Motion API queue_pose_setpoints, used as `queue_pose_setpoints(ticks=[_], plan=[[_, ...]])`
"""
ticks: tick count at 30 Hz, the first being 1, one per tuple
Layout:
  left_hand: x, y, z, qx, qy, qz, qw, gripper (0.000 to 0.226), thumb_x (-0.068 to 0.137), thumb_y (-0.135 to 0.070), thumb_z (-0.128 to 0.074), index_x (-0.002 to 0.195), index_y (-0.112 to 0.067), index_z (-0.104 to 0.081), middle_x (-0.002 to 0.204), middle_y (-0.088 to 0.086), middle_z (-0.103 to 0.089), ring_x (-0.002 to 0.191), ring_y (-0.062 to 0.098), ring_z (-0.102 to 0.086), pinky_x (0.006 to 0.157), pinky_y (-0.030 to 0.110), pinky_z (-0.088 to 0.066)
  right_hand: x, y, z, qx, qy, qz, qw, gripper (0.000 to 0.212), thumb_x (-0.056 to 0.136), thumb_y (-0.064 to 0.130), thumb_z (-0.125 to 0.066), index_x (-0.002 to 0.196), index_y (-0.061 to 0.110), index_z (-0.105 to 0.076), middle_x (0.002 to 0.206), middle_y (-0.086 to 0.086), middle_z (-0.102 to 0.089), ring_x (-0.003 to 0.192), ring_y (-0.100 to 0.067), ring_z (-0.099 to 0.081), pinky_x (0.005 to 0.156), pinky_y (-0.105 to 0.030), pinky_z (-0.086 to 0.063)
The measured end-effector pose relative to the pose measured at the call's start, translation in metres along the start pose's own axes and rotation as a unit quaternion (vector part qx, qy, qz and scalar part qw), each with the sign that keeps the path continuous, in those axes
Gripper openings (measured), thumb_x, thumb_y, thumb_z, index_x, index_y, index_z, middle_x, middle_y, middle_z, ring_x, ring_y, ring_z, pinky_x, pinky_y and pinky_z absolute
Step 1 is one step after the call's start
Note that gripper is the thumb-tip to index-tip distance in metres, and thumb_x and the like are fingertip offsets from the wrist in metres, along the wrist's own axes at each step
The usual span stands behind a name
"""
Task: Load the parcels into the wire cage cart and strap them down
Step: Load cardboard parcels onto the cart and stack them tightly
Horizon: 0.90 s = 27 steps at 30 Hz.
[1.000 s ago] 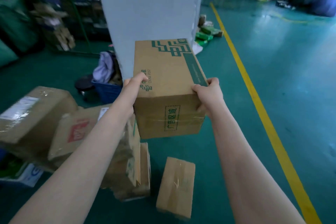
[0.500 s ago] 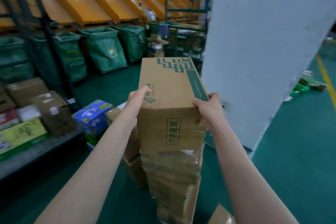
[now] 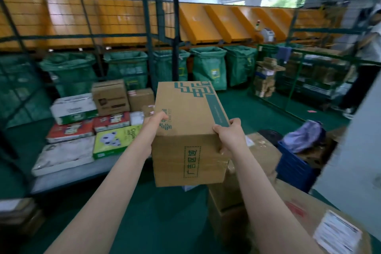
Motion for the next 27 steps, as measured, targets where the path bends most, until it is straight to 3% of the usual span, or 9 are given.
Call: queue_pose_setpoints(ticks=[4,8,12,15,18,21,24,27], plan=[[0.026,0.004,0.069,-0.021,-0.070,0.008,0.997,0.047,0.085,-0.036,-0.054,0.127,-0.015,-0.045,0.109,0.012,-0.059,0.080,0.022,-0.055,0.058,0.027,-0.040,0.014,0.017,-0.077,-0.033,0.060,0.011,0.998,0.046,0.090,0.024,-0.058,0.128,0.011,-0.033,0.117,-0.009,-0.052,0.103,-0.033,-0.056,0.089,-0.050,-0.050],[0.045,0.004,0.126,-0.018,-0.130,0.031,0.991,0.043,0.084,-0.035,-0.054,0.123,-0.017,-0.050,0.108,0.013,-0.061,0.090,0.027,-0.058,0.066,0.029,-0.043,0.026,0.027,-0.145,-0.045,0.119,0.000,0.992,0.044,0.089,0.024,-0.058,0.124,0.010,-0.035,0.119,-0.012,-0.053,0.105,-0.037,-0.057,0.089,-0.052,-0.048],[0.065,0.012,0.166,-0.020,-0.166,0.048,0.985,0.057,0.073,-0.041,-0.057,0.125,-0.019,-0.050,0.115,0.013,-0.060,0.099,0.028,-0.057,0.077,0.034,-0.047,0.045,0.032,-0.206,-0.049,0.173,-0.009,0.984,0.048,0.089,0.023,-0.059,0.128,0.009,-0.034,0.120,-0.012,-0.053,0.104,-0.035,-0.057,0.086,-0.051,-0.051],[0.090,0.013,0.194,-0.045,-0.197,0.055,0.978,0.044,0.082,-0.033,-0.054,0.123,-0.015,-0.051,0.101,0.013,-0.063,0.081,0.025,-0.058,0.063,0.029,-0.044,0.067,0.037,-0.250,-0.045,0.218,-0.013,0.975,0.049,0.091,0.021,-0.058,0.131,0.009,-0.033,0.117,-0.009,-0.053,0.102,-0.031,-0.058,0.085,-0.046,-0.052],[0.124,0.011,0.208,-0.041,-0.206,0.056,0.976,0.043,0.083,-0.032,-0.054,0.123,-0.013,-0.052,0.100,0.013,-0.063,0.084,0.026,-0.058,0.066,0.029,-0.043,0.094,0.038,-0.285,-0.035,0.247,-0.034,0.968,0.047,0.091,0.021,-0.058,0.129,0.010,-0.033,0.106,-0.007,-0.049,0.099,-0.031,-0.058,0.083,-0.048,-0.053],[0.156,0.005,0.216,-0.042,-0.231,0.060,0.970,0.046,0.086,-0.031,-0.057,0.127,-0.011,-0.049,0.096,0.012,-0.060,0.076,0.023,-0.058,0.058,0.028,-0.042,0.123,0.044,-0.315,-0.047,0.271,-0.042,0.960,0.054,0.089,0.023,-0.059,0.133,0.010,-0.031,0.110,-0.010,-0.053,0.099,-0.035,-0.060,0.076,-0.049,-0.055],[0.182,0.005,0.223,-0.054,-0.244,0.074,0.966,0.048,0.086,-0.032,-0.056,0.129,-0.013,-0.046,0.104,0.014,-0.060,0.075,0.022,-0.058,0.055,0.027,-0.040,0.151,0.056,-0.341,-0.083,0.284,-0.016,0.955,0.054,0.089,0.025,-0.058,0.134,0.009,-0.033,0.119,-0.012,-0.054,0.103,-0.033,-0.059,0.084,-0.046,-0.053],[0.205,0.006,0.231,-0.079,-0.259,0.083,0.959,0.051,0.085,-0.030,-0.056,0.132,-0.014,-0.042,0.115,0.016,-0.058,0.077,0.023,-0.058,0.055,0.027,-0.040,0.179,0.068,-0.370,-0.110,0.298,0.008,0.948,0.058,0.091,0.023,-0.057,0.140,0.008,-0.028,0.126,-0.012,-0.053,0.105,-0.032,-0.058,0.080,-0.037,-0.052]])
Point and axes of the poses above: each hand's wrist, its own x-axis towards the middle knuckle, its own z-axis out of the back of the hand, y = z × x, the point moved 5 cm from there along x, towards the middle knuckle
